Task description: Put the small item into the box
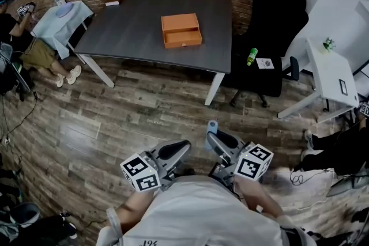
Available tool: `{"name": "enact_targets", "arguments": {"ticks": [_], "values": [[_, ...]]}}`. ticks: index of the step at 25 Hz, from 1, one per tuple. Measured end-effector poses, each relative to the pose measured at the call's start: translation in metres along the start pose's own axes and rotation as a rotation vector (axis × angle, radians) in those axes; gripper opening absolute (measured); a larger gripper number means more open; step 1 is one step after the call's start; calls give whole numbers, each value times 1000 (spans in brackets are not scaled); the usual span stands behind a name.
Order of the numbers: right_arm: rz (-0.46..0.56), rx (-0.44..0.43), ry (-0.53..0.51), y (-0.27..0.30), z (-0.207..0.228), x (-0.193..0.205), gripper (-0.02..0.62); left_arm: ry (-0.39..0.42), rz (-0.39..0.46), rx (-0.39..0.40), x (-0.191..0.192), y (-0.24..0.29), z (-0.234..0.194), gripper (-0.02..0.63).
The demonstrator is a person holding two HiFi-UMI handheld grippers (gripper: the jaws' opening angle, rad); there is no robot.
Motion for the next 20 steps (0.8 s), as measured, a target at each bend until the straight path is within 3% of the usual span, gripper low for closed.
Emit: {"name": "enact_targets", "arguments": {"ticks": [6,20], "values": [[10,13,5,37,12,-10,86,13,-6,-1,-29,2,-33,31],[30,98,18,164,27,-57,84,0,-78,80,-140,-3,-130,30]]}}
Point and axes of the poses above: the fingertips, and each gripper's own axes: y forward along the fingers, z to its right, x out of its underside, the point moved 6 cm from there along -y, backward along the fingers, and after that the axes turned 10 degrees about -y, right-handed, at the moved point
